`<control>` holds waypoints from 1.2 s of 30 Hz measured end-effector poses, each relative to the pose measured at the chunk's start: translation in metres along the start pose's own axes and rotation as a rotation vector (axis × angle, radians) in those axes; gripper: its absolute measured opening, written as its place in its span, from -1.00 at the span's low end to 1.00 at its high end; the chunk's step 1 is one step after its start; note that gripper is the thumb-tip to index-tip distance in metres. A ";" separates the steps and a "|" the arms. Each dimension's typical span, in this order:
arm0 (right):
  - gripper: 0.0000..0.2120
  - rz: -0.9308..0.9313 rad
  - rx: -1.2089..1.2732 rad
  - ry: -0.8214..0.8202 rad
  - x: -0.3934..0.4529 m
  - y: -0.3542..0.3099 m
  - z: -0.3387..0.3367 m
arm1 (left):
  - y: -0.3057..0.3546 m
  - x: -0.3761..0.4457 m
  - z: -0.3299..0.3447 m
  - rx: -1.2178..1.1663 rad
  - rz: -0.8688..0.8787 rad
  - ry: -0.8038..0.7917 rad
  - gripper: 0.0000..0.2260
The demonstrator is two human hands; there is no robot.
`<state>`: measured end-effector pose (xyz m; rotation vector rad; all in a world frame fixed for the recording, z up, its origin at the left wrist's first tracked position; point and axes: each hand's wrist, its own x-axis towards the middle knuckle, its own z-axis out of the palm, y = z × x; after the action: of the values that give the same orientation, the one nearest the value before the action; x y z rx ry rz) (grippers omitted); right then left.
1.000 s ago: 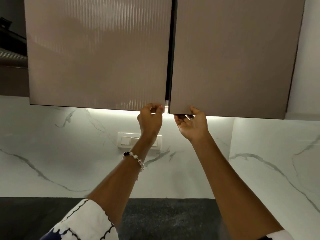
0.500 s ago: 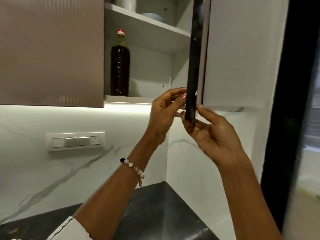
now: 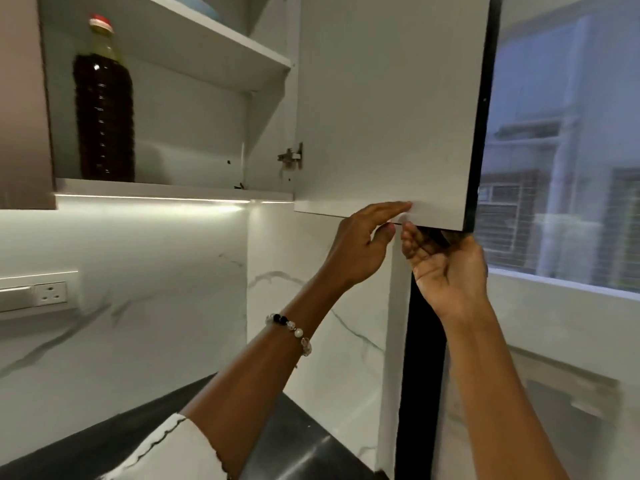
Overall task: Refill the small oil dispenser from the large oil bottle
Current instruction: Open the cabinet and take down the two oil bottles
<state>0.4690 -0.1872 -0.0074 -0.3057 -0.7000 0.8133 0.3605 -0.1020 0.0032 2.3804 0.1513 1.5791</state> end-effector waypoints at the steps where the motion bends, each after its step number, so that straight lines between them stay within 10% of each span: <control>1: -0.66 -0.004 0.005 0.029 0.006 -0.003 -0.007 | -0.002 0.003 0.008 0.003 -0.015 -0.025 -0.64; 11: -0.82 -0.069 0.100 0.183 0.045 -0.015 -0.042 | -0.031 0.012 0.054 -0.005 -0.201 -0.160 -0.54; 19: -0.57 -0.053 0.091 0.200 0.051 0.036 -0.037 | -0.042 0.000 0.019 -0.090 -0.297 -0.045 -0.69; 36: -0.78 0.297 -0.212 -0.215 0.005 0.277 0.171 | -0.065 -0.093 -0.261 0.601 -0.370 0.815 -0.83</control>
<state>0.2016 -0.0024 -0.0184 -0.5277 -0.9600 1.0670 0.0892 -0.0164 -0.0030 1.6947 1.2918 2.4151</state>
